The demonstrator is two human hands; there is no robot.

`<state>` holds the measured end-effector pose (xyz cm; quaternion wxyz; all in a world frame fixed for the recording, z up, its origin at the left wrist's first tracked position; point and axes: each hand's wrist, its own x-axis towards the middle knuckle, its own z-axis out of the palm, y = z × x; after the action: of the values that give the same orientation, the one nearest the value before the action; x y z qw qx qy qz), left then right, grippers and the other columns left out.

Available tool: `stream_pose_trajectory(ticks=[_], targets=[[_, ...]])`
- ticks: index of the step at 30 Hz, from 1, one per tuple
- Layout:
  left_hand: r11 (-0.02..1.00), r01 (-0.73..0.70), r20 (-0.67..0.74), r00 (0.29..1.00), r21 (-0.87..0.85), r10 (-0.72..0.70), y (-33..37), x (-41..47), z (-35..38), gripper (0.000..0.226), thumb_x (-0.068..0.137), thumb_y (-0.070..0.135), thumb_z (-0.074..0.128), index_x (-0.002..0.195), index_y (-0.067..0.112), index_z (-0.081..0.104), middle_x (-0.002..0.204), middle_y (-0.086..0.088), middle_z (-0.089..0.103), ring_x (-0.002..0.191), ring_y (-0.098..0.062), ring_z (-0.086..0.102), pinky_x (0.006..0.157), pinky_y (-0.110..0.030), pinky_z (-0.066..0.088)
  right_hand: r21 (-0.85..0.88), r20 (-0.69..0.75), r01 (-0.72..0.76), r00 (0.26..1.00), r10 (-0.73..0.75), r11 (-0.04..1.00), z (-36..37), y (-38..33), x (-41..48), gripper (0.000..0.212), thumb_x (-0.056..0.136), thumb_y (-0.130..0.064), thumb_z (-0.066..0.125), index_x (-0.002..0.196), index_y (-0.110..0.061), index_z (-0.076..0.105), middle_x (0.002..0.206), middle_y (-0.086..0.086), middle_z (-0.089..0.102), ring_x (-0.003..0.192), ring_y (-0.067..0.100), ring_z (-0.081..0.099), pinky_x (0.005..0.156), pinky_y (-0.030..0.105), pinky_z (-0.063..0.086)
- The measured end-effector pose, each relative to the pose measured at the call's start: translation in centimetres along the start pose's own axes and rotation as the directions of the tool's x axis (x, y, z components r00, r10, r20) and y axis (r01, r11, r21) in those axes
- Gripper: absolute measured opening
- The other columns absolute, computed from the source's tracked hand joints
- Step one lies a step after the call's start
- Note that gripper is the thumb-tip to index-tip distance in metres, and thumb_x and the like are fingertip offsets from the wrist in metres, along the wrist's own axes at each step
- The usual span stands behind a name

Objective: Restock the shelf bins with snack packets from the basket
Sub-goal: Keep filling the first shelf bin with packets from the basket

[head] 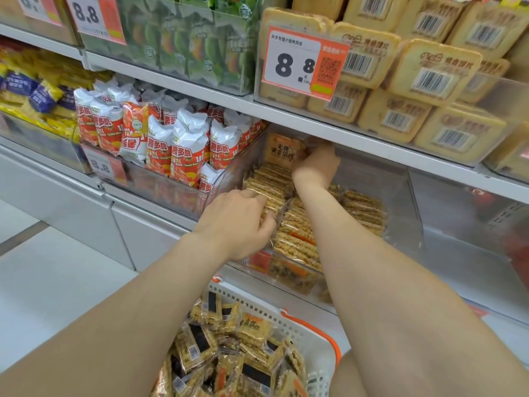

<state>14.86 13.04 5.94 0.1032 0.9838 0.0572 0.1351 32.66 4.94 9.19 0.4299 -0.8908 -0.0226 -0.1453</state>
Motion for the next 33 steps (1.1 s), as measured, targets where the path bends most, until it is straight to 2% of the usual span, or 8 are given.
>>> stream_pose_trajectory(ticks=[5,8,11,17,24,27,30,33], targets=[[1.000,0.002,0.003,1.000,-0.001,-0.002,0.2,-0.2,-0.1,0.051,0.097,0.048,0.026,0.101,0.016,0.066,0.105,-0.006,0.067,0.098,-0.029,0.062,0.086,-0.044,0.051,-0.138,0.095,0.080,0.993,-0.067,0.987,0.1,0.3,-0.9,0.038,0.099,0.006,0.052,0.131,-0.011,0.061,0.120,0.014,0.069,0.113,0.035,0.066,0.085,0.036,0.055],[1.000,0.004,0.000,1.000,-0.004,-0.004,0.2,-0.2,-0.1,0.050,0.098,0.046,0.026,0.101,0.016,0.066,0.104,-0.006,0.066,0.099,-0.029,0.062,0.087,-0.044,0.051,-0.214,0.192,0.189,0.970,-0.149,0.958,0.3,0.7,-2.1,0.065,0.095,0.007,0.059,0.150,-0.017,0.035,0.122,0.019,0.065,0.110,0.040,0.066,0.088,0.045,0.059],[1.000,-0.002,0.002,1.000,-0.005,0.002,0.2,-0.3,-0.1,0.047,0.100,0.045,0.028,0.100,0.016,0.065,0.104,-0.005,0.065,0.099,-0.029,0.061,0.088,-0.044,0.051,-0.246,0.270,0.290,0.937,-0.222,0.925,0.2,0.9,-2.8,0.075,0.093,0.007,0.058,0.155,-0.026,0.032,0.134,0.019,0.058,0.113,0.041,0.064,0.090,0.048,0.058],[0.999,-0.015,0.021,1.000,-0.039,0.016,0.5,-0.8,-0.7,0.030,0.105,0.038,0.039,0.099,0.017,0.059,0.107,-0.005,0.063,0.101,-0.029,0.059,0.085,-0.044,0.052,-0.318,0.393,0.315,0.902,-0.178,0.894,-0.3,0.9,-2.2,0.067,0.094,-0.005,0.061,0.155,-0.026,0.041,0.146,0.013,0.054,0.135,0.038,0.049,0.118,0.052,0.034],[0.992,-0.005,-0.033,0.999,-0.126,0.000,0.7,-1.5,-2.0,0.016,0.105,0.027,0.044,0.096,0.018,0.053,0.093,-0.002,0.053,0.093,-0.028,0.059,0.074,-0.039,0.044,-0.437,0.333,0.403,0.903,-0.272,0.804,-2.3,0.9,-4.6,0.068,0.090,-0.012,0.057,0.155,-0.017,0.034,0.142,0.021,0.039,0.128,0.046,0.040,0.106,0.054,0.038],[0.995,-0.002,-0.122,0.993,-0.104,-0.011,0.9,-2.3,-3.0,0.021,0.101,0.023,0.050,0.115,0.015,0.063,0.106,-0.003,0.059,0.102,-0.025,0.058,0.079,-0.039,0.050,-0.355,0.366,0.524,0.840,-0.400,0.774,-3.9,0.0,-6.2,0.041,0.091,-0.011,0.053,0.132,-0.010,0.057,0.122,0.019,0.060,0.113,0.042,0.057,0.094,0.050,0.053],[0.994,0.088,-0.217,0.971,-0.060,-0.099,1.4,-4.0,-4.2,0.011,0.095,0.031,0.056,0.100,0.021,0.057,0.095,0.001,0.058,0.091,-0.024,0.056,0.066,-0.041,0.051,-0.203,0.368,0.607,0.774,-0.515,0.768,-5.9,-1.7,-8.6,0.026,0.090,-0.017,0.050,0.100,-0.018,0.074,0.100,0.009,0.071,0.090,0.033,0.067,0.077,0.044,0.059],[0.961,0.276,-0.109,0.955,-0.020,-0.276,1.2,-6.1,-4.9,0.019,0.091,0.041,0.055,0.090,0.021,0.054,0.079,-0.001,0.058,0.077,-0.032,0.060,0.060,-0.037,0.046,-0.127,0.435,0.692,0.683,-0.587,0.711,-7.8,-3.9,-11.5,0.027,0.084,-0.024,0.044,0.082,-0.021,0.070,0.085,0.010,0.067,0.080,0.038,0.063,0.067,0.042,0.055]])
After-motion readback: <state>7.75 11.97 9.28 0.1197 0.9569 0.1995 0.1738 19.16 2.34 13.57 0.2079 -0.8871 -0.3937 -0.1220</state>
